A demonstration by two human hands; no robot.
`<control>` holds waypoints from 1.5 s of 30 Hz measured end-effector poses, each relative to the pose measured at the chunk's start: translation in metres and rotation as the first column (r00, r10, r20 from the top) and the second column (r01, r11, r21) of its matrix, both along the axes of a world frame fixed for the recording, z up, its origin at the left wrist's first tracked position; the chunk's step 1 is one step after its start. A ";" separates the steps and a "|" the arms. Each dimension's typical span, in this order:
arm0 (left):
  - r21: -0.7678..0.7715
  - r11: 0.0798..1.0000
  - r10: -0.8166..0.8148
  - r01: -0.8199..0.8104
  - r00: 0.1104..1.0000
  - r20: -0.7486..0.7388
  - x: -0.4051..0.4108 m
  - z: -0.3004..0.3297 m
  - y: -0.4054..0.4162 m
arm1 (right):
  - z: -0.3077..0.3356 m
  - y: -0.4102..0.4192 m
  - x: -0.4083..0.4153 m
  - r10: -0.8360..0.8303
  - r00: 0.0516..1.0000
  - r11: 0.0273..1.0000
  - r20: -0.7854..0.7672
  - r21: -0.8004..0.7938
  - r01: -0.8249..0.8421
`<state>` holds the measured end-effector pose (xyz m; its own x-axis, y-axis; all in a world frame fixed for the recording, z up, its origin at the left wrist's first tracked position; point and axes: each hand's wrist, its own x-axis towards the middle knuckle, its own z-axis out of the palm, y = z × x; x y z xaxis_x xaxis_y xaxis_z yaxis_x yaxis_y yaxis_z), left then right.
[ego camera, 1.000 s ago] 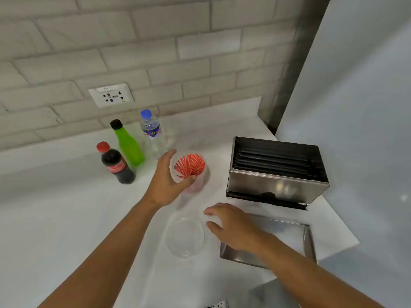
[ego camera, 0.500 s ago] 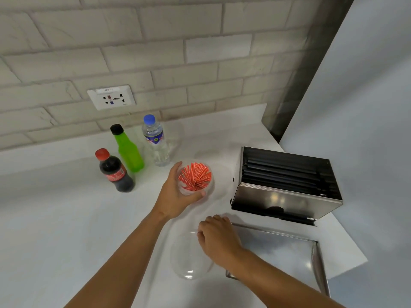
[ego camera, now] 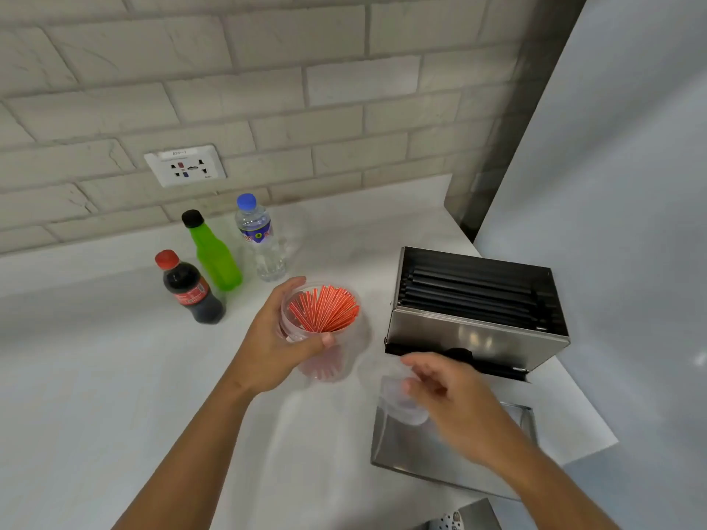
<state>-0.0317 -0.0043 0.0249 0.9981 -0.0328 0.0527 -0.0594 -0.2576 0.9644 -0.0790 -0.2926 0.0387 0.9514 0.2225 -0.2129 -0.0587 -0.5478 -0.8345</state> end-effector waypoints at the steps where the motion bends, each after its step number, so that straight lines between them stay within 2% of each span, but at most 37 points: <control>1: -0.022 1.000 -0.014 0.014 1.000 0.009 -0.004 0.007 -0.006 | 0.005 -0.012 -0.002 -0.015 1.000 1.000 -0.001 0.011 0.015; 10: -0.170 0.980 -0.092 0.103 0.993 0.067 -0.019 0.049 -0.067 | 0.060 -0.092 -0.021 -0.090 0.986 0.985 0.138 0.160 0.068; 16: -0.201 0.967 -0.157 0.158 0.987 0.019 -0.030 0.053 -0.107 | 0.077 -0.116 -0.025 -0.193 0.939 0.949 0.284 0.295 0.106; 20: -0.209 0.960 -0.194 0.187 0.981 -0.016 -0.034 0.050 -0.128 | 0.068 -0.117 -0.023 -0.210 0.925 0.927 0.317 0.364 0.085; 25: -0.177 0.967 -0.185 0.181 0.983 -0.004 -0.037 0.047 -0.151 | 0.059 -0.110 -0.015 -0.100 0.937 0.947 0.334 0.321 -0.013; 29: -0.151 0.972 -0.184 0.180 0.983 -0.012 -0.041 0.042 -0.162 | 0.052 -0.101 -0.020 -0.027 0.908 0.969 0.418 0.233 -0.078; 34: -0.132 0.974 -0.187 0.187 0.982 0.009 -0.042 0.038 -0.172 | 0.045 -0.104 -0.020 0.052 0.906 0.966 0.420 0.209 -0.152; 38: -0.087 0.980 -0.181 0.177 0.983 -0.029 -0.043 0.038 -0.175 | 0.047 -0.108 -0.016 0.083 0.899 0.969 0.430 0.177 -0.175; 45: -0.020 0.963 -0.271 0.270 0.961 -0.053 -0.038 0.045 -0.171 | 0.046 -0.109 -0.009 0.126 0.901 0.960 0.415 0.180 -0.216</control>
